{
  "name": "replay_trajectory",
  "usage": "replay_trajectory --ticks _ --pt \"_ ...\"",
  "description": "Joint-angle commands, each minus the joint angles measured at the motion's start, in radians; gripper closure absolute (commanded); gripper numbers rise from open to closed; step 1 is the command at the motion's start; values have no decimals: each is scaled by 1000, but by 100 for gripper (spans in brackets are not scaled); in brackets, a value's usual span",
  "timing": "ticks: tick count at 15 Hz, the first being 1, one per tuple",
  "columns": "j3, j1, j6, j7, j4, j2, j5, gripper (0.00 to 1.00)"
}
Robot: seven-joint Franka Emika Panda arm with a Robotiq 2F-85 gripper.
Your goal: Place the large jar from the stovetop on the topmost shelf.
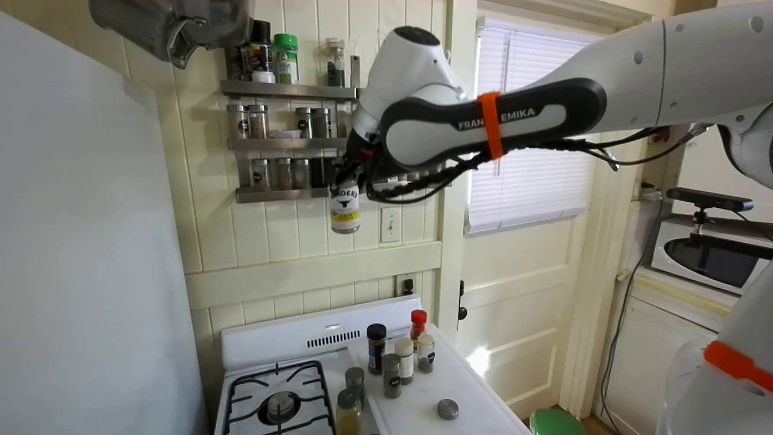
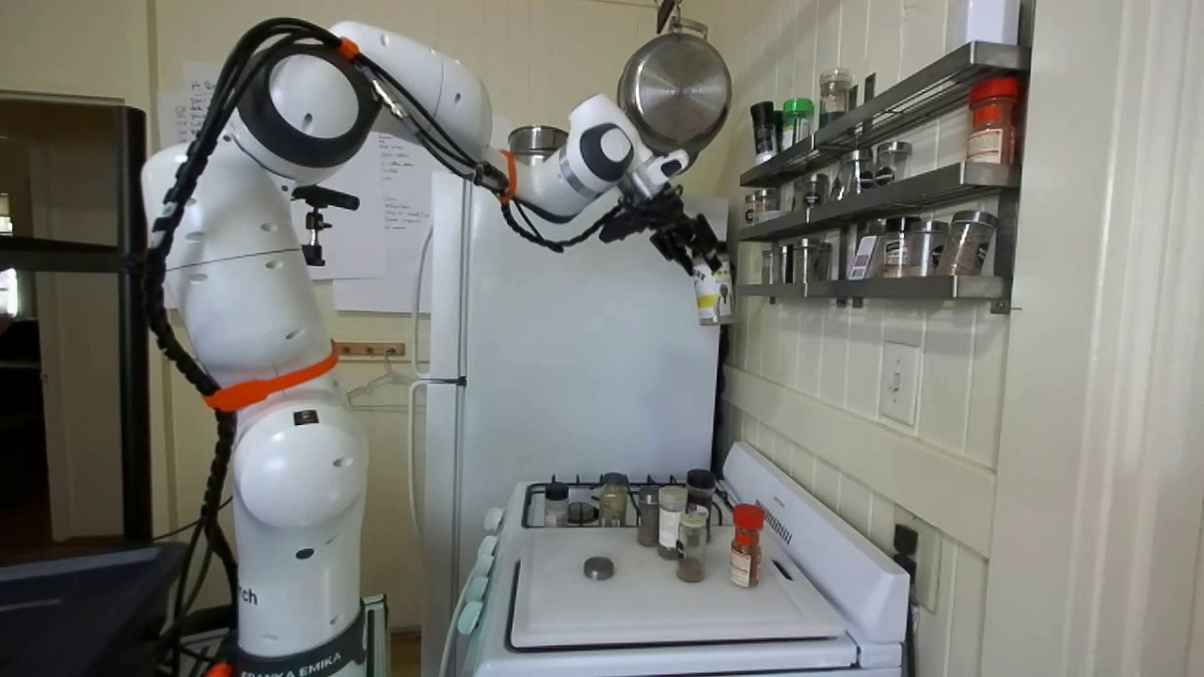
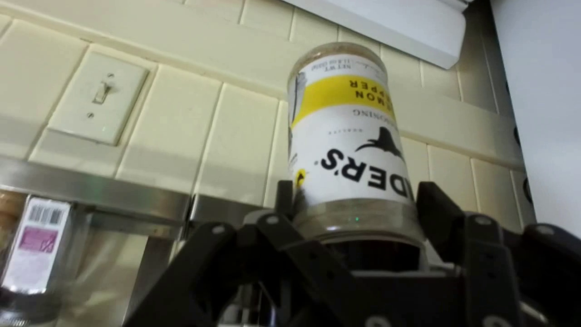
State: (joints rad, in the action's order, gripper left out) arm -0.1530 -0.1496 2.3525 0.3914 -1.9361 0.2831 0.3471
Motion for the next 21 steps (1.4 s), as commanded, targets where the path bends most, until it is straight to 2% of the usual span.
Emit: replay_trajectory --ticks 1,2,3,5,10,11,17,21 --pt "-60 48 -182 8 232 -41 -9 56" --pt "-64 54 -190 2 262 -40 2 56" --pt "-58 50 -137 -4 169 -8 -9 31" --pt "-64 57 -167 -3 228 -13 -7 31" --pt "-64 58 -168 -2 238 -34 -5 31" --pt "-67 53 -168 -1 265 -44 -16 56" --pt "-127 73 -302 -5 582 -114 149 56" --pt "-126 84 -257 -61 741 -179 261 56"
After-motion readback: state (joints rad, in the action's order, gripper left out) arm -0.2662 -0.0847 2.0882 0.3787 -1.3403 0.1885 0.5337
